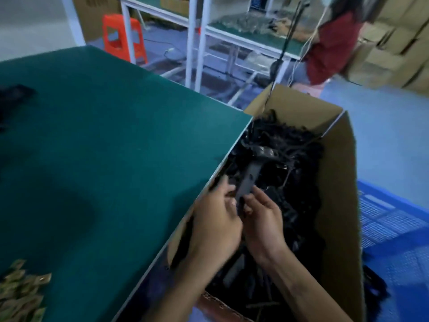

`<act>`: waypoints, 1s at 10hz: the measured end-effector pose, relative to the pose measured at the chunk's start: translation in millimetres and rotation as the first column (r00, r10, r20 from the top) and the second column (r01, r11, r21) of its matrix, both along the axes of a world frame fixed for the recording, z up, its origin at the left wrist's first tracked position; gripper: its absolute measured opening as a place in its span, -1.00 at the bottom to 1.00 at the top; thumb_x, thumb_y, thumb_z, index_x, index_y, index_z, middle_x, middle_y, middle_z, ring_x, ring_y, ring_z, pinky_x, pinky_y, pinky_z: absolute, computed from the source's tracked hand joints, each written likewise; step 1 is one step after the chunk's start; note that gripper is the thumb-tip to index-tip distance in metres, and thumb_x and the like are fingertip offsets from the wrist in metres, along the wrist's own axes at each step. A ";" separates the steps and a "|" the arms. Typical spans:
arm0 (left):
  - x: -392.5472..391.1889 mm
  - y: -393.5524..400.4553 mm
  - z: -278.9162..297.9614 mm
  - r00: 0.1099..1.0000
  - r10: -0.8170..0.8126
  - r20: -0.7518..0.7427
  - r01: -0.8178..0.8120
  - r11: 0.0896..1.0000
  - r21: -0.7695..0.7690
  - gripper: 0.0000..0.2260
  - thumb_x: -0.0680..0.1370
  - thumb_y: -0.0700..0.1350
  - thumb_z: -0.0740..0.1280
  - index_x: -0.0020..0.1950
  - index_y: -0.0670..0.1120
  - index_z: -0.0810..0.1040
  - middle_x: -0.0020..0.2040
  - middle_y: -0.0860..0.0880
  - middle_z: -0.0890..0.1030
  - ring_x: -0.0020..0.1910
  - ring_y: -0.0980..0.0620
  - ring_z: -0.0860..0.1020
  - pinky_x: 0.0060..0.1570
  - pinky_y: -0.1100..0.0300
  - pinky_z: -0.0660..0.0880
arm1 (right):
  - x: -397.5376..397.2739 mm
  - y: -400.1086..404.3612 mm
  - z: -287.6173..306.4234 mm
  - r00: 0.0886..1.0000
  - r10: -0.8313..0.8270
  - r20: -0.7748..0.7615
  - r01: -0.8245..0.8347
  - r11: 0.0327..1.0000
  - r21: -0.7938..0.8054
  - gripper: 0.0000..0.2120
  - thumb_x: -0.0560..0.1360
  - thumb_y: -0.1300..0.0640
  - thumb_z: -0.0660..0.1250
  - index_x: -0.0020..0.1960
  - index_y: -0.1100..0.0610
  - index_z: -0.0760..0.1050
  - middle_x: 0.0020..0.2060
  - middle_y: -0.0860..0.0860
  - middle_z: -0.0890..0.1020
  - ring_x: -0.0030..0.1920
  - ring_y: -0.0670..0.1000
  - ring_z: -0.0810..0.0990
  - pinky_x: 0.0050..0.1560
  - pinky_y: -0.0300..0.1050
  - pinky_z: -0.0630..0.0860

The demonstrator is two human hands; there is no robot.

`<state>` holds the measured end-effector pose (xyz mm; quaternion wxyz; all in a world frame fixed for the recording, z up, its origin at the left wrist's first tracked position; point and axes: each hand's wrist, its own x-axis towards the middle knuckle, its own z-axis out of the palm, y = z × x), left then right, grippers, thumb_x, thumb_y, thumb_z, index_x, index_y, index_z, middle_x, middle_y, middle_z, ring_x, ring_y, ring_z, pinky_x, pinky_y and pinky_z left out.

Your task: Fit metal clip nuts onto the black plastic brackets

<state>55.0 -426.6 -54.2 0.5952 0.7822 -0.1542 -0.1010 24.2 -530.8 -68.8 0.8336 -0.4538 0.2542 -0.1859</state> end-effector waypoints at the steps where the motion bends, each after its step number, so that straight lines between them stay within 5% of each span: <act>1: -30.9 -29.6 -14.6 0.961 -0.273 -0.033 0.275 0.949 0.152 -0.68 0.65 -0.25 0.19 0.40 -0.16 0.47 0.28 -0.13 0.58 0.28 -0.11 0.52 0.15 0.26 0.40 | 1.1 -57.3 -33.6 0.961 -0.129 -0.246 0.115 0.991 -0.072 -0.78 0.62 0.41 0.17 -0.09 0.23 0.54 -0.23 0.18 0.59 -0.28 0.05 0.59 -0.23 -0.11 0.55; 2: -38.1 -44.4 -37.9 0.898 -0.411 -0.157 0.438 0.873 0.216 -0.66 0.69 -0.20 0.14 0.47 -0.10 0.39 0.44 -0.06 0.45 0.39 -0.02 0.43 0.21 0.33 0.33 | 11.1 -109.2 -71.0 0.844 -0.218 -0.489 0.136 0.971 -0.197 -0.88 0.64 0.38 0.17 0.11 0.29 0.46 -0.04 0.22 0.55 -0.23 0.03 0.56 -0.13 -0.10 0.57; 3: -42.0 -44.8 -49.5 0.852 -0.468 -0.235 0.519 0.815 0.259 -0.59 0.71 -0.16 0.13 0.58 -0.06 0.28 0.55 -0.04 0.34 0.48 0.01 0.36 0.16 0.40 0.26 | 19.9 -131.3 -89.5 0.799 -0.235 -0.553 0.113 0.963 -0.245 -0.68 0.65 0.41 0.17 0.37 0.51 0.35 0.21 0.40 0.52 -0.09 0.17 0.58 -0.13 -0.38 0.50; 4: -40.4 -39.4 -54.7 0.839 -0.477 -0.261 0.537 0.802 0.261 -0.59 0.71 -0.15 0.14 0.58 -0.06 0.27 0.56 -0.06 0.32 0.50 -0.02 0.33 0.20 0.36 0.26 | 33.5 -138.5 -102.5 0.756 -0.339 -0.560 0.311 0.939 -0.150 -0.67 0.62 0.46 0.13 0.37 0.48 0.34 0.26 0.38 0.52 0.14 0.32 0.58 0.03 -0.10 0.60; 5: -36.7 -29.8 -52.3 0.859 -0.450 -0.245 0.507 0.818 0.271 -0.60 0.71 -0.15 0.14 0.57 -0.04 0.30 0.55 -0.04 0.35 0.51 -0.02 0.32 0.31 0.30 0.27 | 30.6 -134.7 -105.5 0.702 -0.334 -0.629 0.310 0.938 -0.152 -0.69 0.64 0.43 0.12 0.37 0.38 0.37 0.06 0.21 0.56 -0.08 0.18 0.58 -0.37 -0.14 0.62; 6: -36.5 -15.7 -31.7 0.869 -0.455 -0.196 0.494 0.827 0.270 -0.64 0.70 -0.13 0.17 0.50 -0.02 0.41 0.47 -0.02 0.44 0.44 0.00 0.40 0.39 0.21 0.34 | 18.1 -131.3 -91.3 0.580 -0.322 -0.748 0.066 0.934 -0.350 -0.81 0.59 0.35 0.26 0.13 0.44 0.53 -0.12 0.24 0.62 -0.25 0.17 0.60 -0.28 -0.01 0.66; 7: -35.5 18.9 5.7 0.896 -0.437 -0.072 0.443 0.878 0.182 -0.70 0.67 -0.13 0.21 0.39 -0.01 0.51 0.38 0.05 0.51 0.35 0.05 0.46 0.34 0.17 0.40 | 11.7 -115.7 -71.0 0.588 -0.507 -0.630 -0.261 0.618 -0.741 -0.83 0.53 0.26 0.34 0.06 0.27 0.66 -0.22 0.19 0.67 -0.24 0.18 0.63 -0.04 0.10 0.64; 8: -30.3 69.4 43.2 0.939 -0.343 -0.021 0.341 0.937 -0.081 -0.69 0.64 -0.13 0.27 0.37 -0.02 0.56 0.40 0.14 0.50 0.31 0.25 0.47 0.23 0.38 0.42 | 35.5 -69.6 -30.9 0.906 -0.360 -0.222 -0.076 0.378 -0.923 -0.82 0.59 0.24 0.33 0.16 0.16 0.63 -0.02 0.13 0.70 -0.05 0.07 0.64 0.04 -0.13 0.56; 9: -15.0 150.3 74.6 0.999 -0.027 0.033 0.037 0.924 -0.381 -0.77 0.59 -0.14 0.33 0.21 -0.08 0.67 0.21 0.08 0.65 0.17 0.12 0.62 0.11 0.15 0.60 | 70.7 5.7 19.9 0.985 -0.020 0.169 0.167 0.296 -0.940 -0.86 0.61 0.25 0.31 0.11 0.11 0.61 -0.08 0.05 0.65 -0.11 -0.05 0.61 0.02 -0.28 0.50; 10: 13.9 243.9 81.5 0.890 0.451 0.072 -0.360 0.791 -0.495 -0.83 0.57 -0.26 0.29 0.07 -0.19 0.66 0.00 -0.09 0.70 -0.08 -0.04 0.66 -0.23 0.15 0.60 | 110.5 98.0 51.5 0.885 0.407 0.225 0.175 0.156 -0.972 -0.89 0.58 0.19 0.32 0.00 0.11 0.63 -0.16 -0.07 0.62 -0.13 -0.19 0.58 0.00 -0.32 0.47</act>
